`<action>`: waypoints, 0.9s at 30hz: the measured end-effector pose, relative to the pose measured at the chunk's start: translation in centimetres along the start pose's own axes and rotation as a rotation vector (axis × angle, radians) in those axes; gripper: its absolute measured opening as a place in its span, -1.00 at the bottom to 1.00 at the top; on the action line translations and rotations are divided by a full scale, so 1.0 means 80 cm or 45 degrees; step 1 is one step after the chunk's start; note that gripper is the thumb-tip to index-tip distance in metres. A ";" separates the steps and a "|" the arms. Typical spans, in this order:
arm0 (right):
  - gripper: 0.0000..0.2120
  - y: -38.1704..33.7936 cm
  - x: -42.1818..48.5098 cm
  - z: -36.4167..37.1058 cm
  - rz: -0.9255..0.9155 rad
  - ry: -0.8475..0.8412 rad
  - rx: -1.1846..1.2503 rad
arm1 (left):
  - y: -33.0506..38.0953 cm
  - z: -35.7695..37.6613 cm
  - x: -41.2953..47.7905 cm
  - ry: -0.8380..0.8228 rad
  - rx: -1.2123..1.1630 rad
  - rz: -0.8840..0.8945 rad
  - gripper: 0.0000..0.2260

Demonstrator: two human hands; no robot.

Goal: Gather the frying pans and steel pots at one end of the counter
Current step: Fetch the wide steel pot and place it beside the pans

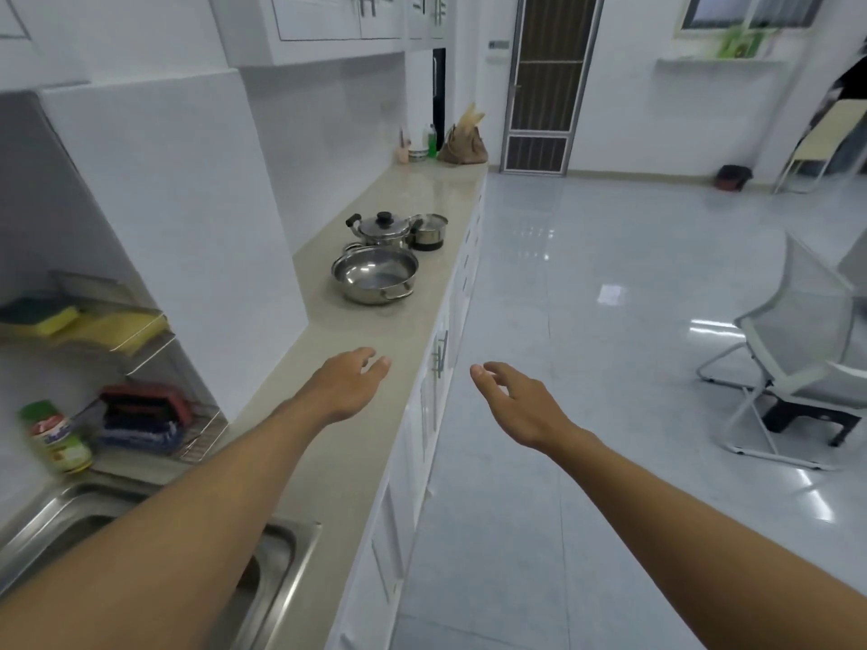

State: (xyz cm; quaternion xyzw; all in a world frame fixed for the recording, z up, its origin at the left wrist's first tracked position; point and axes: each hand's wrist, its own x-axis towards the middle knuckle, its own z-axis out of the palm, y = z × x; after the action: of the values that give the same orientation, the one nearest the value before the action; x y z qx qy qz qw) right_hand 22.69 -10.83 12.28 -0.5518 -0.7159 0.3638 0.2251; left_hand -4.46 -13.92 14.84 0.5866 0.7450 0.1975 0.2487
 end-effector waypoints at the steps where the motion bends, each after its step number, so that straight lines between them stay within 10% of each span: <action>1: -0.19 0.000 0.018 -0.003 0.007 0.003 -0.001 | 0.004 -0.002 0.019 0.003 -0.007 0.003 -0.44; 27: -0.16 0.074 0.522 -0.092 -0.108 -0.296 -0.058 | 0.052 0.026 0.441 0.149 -0.050 -0.296 -0.60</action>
State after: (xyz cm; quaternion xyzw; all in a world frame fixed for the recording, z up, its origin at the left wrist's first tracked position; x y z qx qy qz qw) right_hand 19.58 31.73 9.10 -0.4800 -0.7680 0.3991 0.1431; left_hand -6.60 21.38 10.72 0.4789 0.8172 0.2158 0.2373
